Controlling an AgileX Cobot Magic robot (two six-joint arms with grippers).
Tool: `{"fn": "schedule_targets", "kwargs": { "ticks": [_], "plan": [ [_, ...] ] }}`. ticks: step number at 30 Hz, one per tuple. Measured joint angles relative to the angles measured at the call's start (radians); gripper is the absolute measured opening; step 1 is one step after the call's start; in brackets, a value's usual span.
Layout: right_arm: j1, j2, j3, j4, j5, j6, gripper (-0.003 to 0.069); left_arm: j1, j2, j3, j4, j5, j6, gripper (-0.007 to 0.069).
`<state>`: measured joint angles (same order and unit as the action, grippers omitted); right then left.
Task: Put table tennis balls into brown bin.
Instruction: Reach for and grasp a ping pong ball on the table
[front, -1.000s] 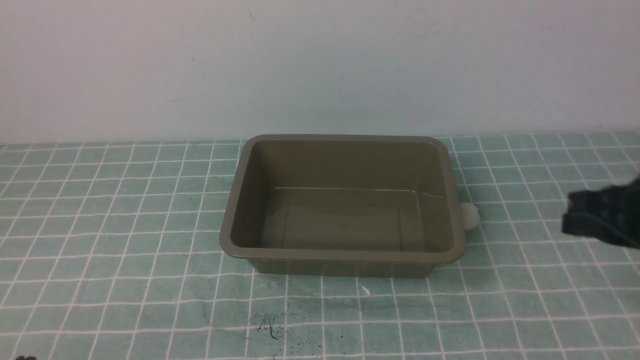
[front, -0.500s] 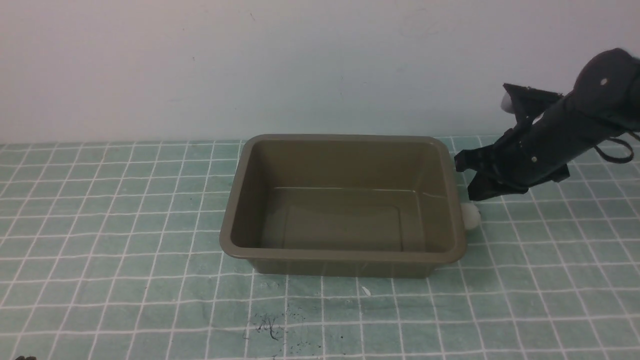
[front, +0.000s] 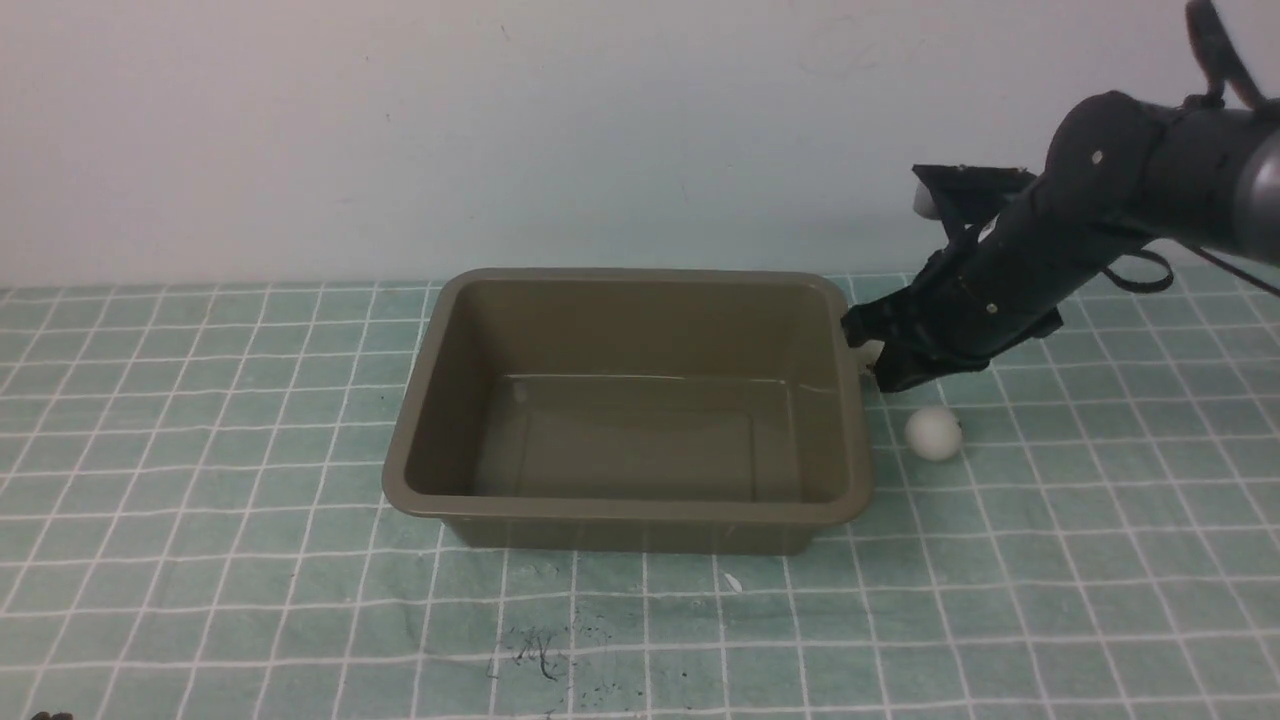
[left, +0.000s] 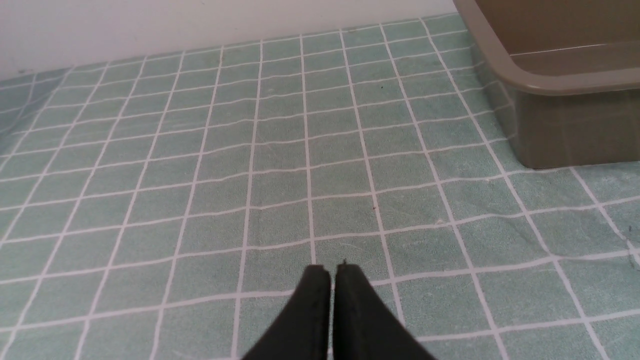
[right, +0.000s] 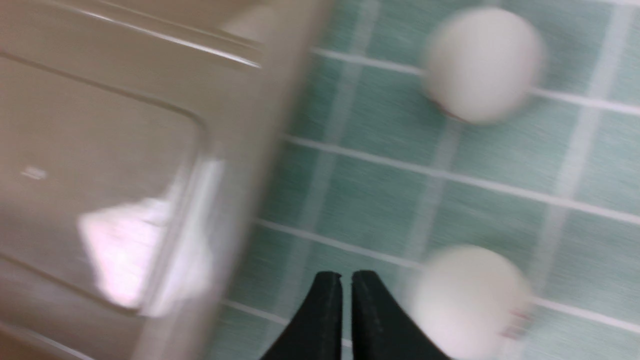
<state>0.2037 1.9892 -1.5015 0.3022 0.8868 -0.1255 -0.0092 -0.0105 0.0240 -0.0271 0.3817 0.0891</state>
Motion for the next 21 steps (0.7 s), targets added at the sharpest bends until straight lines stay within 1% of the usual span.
{"fn": "schedule_targets", "kwargs": {
  "ticks": [2, 3, 7, 8, 9, 10, 11, 12, 13, 16, 17, 18, 19, 20, 21],
  "plan": [
    [-0.005, 0.0, 0.0, -0.039, 0.003, 0.004, 0.0079, 0.0, 0.0, 0.0, 0.0, 0.0, 0.0, -0.0005],
    [-0.006, 0.0, 0.0, -0.058, 0.002, 0.009, 0.0115, 0.0, 0.0, 0.0, 0.0, 0.0, 0.0, -0.0005],
    [-0.006, 0.001, 0.0, -0.126, -0.023, 0.045, 0.0267, 0.0, 0.0, 0.0, 0.0, 0.0, 0.0, -0.0005],
    [-0.006, 0.006, 0.0, -0.155, -0.044, 0.071, 0.0349, 0.0, 0.0, 0.0, 0.0, 0.0, 0.0, -0.0005],
    [-0.006, 0.012, 0.0, -0.168, -0.053, 0.088, 0.0387, 0.0, 0.0, 0.0, 0.0, 0.0, 0.0, -0.0005],
    [-0.006, 0.024, 0.0, -0.183, -0.062, 0.099, 0.0441, 0.0, 0.0, 0.0, 0.0, 0.0, 0.0, -0.0005],
    [-0.006, 0.031, 0.0, -0.191, -0.064, 0.104, 0.0465, 0.0, 0.0, 0.0, 0.0, 0.0, 0.0, -0.0005],
    [-0.006, 0.052, 0.0, -0.208, -0.067, 0.115, 0.0512, 0.0, 0.0, 0.0, 0.0, 0.0, 0.0, -0.0005],
    [-0.006, 0.066, 0.0, -0.213, -0.069, 0.118, 0.0526, 0.0, 0.0, 0.0, 0.0, 0.0, 0.0, -0.0005],
    [-0.006, 0.109, 0.0, -0.218, -0.078, 0.125, 0.0552, 0.0, 0.0, 0.0, 0.0, 0.0, 0.0, -0.0005],
    [-0.006, 0.123, 0.0, -0.218, -0.078, 0.125, 0.054, 0.0, 0.0, 0.0, 0.0, 0.0, 0.0, -0.0005],
    [-0.006, 0.133, 0.0, -0.222, -0.077, 0.125, 0.0503, 0.0, 0.0, 0.0, 0.0, 0.0, 0.0, -0.0005],
    [-0.006, 0.133, 0.0, -0.223, -0.077, 0.125, 0.0503, 0.0, 0.0, 0.0, 0.0, 0.0, 0.0, -0.0005],
    [-0.006, 0.134, 0.0, -0.237, -0.067, 0.125, 0.0355, 0.0, 0.0, 0.0, 0.0, 0.0, 0.0, -0.0005],
    [-0.006, 0.121, -0.002, -0.249, -0.053, 0.131, 0.0347, 0.0, 0.0, 0.0, 0.0, 0.0, 0.0, -0.0005]
  ]
}}
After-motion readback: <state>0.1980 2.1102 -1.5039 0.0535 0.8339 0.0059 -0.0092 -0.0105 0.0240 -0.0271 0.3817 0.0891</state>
